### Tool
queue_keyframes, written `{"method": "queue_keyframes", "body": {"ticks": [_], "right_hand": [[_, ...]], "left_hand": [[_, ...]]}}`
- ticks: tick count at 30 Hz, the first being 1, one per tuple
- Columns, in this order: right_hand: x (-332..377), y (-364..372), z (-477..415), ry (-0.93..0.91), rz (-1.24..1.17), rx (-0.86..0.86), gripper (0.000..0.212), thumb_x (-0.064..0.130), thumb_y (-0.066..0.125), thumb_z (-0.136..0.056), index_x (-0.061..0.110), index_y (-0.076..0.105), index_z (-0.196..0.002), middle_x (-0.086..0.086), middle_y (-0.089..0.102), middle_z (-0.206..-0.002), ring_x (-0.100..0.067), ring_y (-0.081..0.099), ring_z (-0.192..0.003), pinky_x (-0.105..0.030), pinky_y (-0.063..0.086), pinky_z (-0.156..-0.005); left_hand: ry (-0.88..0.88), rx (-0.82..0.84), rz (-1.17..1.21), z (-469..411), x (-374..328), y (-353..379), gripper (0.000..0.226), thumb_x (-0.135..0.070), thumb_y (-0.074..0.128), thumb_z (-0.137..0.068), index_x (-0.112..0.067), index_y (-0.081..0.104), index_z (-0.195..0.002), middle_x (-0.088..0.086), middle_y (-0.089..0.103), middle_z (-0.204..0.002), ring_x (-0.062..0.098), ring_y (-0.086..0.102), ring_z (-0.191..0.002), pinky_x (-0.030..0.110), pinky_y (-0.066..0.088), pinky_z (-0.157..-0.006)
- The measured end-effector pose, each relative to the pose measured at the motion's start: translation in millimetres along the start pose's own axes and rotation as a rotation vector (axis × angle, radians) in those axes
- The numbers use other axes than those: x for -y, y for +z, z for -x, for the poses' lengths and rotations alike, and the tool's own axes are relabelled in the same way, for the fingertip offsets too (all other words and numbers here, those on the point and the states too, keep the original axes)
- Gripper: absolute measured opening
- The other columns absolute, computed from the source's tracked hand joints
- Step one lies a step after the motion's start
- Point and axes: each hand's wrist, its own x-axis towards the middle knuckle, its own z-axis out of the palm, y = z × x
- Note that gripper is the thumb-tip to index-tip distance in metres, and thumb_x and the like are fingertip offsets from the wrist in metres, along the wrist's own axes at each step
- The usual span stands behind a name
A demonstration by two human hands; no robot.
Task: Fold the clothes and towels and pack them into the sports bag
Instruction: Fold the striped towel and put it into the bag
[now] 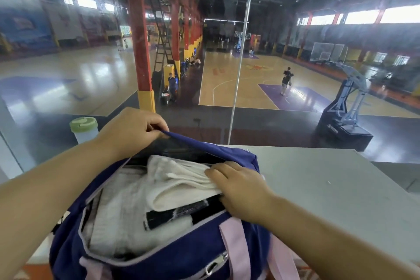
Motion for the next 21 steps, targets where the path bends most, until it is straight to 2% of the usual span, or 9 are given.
{"method": "queue_keyframes", "body": {"ticks": [3,5,8,10,12,15,17,19,21], "right_hand": [[-8,-8,12,0.057,0.083,0.044,0.046,0.008,0.077,-0.038,0.015,0.061,-0.08,-0.002,0.065,-0.075,-0.024,0.065,-0.067,-0.029,0.051,-0.045],[-11,-14,18,0.067,0.119,0.075,0.041,0.007,0.078,-0.043,0.014,0.061,-0.08,-0.003,0.066,-0.077,-0.024,0.066,-0.07,-0.028,0.049,-0.046],[-14,-18,18,0.097,0.1,0.206,0.043,0.015,0.067,-0.074,0.012,0.057,-0.116,-0.008,0.056,-0.123,-0.029,0.053,-0.114,-0.04,0.052,-0.082],[-16,-24,17,0.182,-0.018,0.301,0.064,0.033,0.064,-0.083,0.013,0.04,-0.138,-0.006,0.034,-0.147,-0.026,0.035,-0.132,-0.038,0.037,-0.106],[-15,-32,17,0.237,-0.165,0.268,0.072,0.042,0.059,-0.087,0.013,0.029,-0.145,-0.003,0.029,-0.151,-0.021,0.029,-0.137,-0.029,0.024,-0.112],[-11,-31,22,0.284,-0.251,0.055,0.043,0.025,0.059,-0.089,0.011,0.049,-0.129,-0.005,0.051,-0.132,-0.023,0.046,-0.122,-0.029,0.034,-0.101],[-5,-24,26,0.261,-0.123,-0.133,0.027,0.009,0.068,-0.079,0.01,0.06,-0.104,-0.006,0.061,-0.106,-0.028,0.057,-0.098,-0.035,0.049,-0.081],[1,-20,29,0.183,-0.02,-0.302,0.028,-0.006,0.071,-0.062,0.01,0.057,-0.081,-0.007,0.059,-0.084,-0.027,0.055,-0.073,-0.031,0.047,-0.062],[13,-20,28,0.083,0.018,-0.385,0.028,-0.01,0.067,-0.056,0.01,0.054,-0.073,-0.007,0.057,-0.074,-0.025,0.051,-0.063,-0.03,0.042,-0.055]], "left_hand": [[0.041,0.012,-0.044,5,-4,3,0.013,-0.014,0.068,-0.083,-0.026,0.072,-0.08,-0.009,0.07,-0.078,0.007,0.06,-0.073,0.02,0.041,-0.065],[0.055,0.004,-0.061,8,-9,5,0.011,-0.013,0.067,-0.083,-0.022,0.073,-0.083,-0.008,0.07,-0.081,0.011,0.06,-0.076,0.026,0.046,-0.07],[0.052,0.024,-0.101,16,-19,11,0.01,-0.014,0.066,-0.084,-0.02,0.073,-0.087,-0.007,0.068,-0.086,0.012,0.059,-0.082,0.032,0.048,-0.078],[0.093,0.005,-0.131,26,-24,17,0.008,-0.017,0.067,-0.082,-0.02,0.072,-0.088,-0.006,0.065,-0.088,0.014,0.058,-0.085,0.036,0.048,-0.079],[0.14,-0.032,-0.13,40,-30,23,0.011,-0.025,0.071,-0.079,-0.023,0.069,-0.09,-0.008,0.061,-0.09,0.013,0.054,-0.086,0.032,0.047,-0.079],[0.189,-0.042,-0.161,66,-42,33,0.018,-0.035,0.075,-0.075,-0.029,0.063,-0.087,-0.013,0.05,-0.09,0.011,0.045,-0.084,0.026,0.041,-0.079],[0.21,-0.031,-0.155,81,-49,41,0.02,-0.038,0.075,-0.073,-0.03,0.061,-0.084,-0.016,0.045,-0.088,0.009,0.042,-0.081,0.026,0.041,-0.075],[0.227,-0.001,-0.139,93,-54,47,0.019,-0.045,0.07,-0.074,-0.03,0.061,-0.082,-0.016,0.047,-0.087,0.008,0.043,-0.079,0.026,0.042,-0.072],[0.211,0.077,-0.122,103,-55,51,0.029,-0.058,0.052,-0.079,-0.031,0.062,-0.082,-0.018,0.05,-0.085,0.005,0.048,-0.078,0.023,0.043,-0.069]]}}
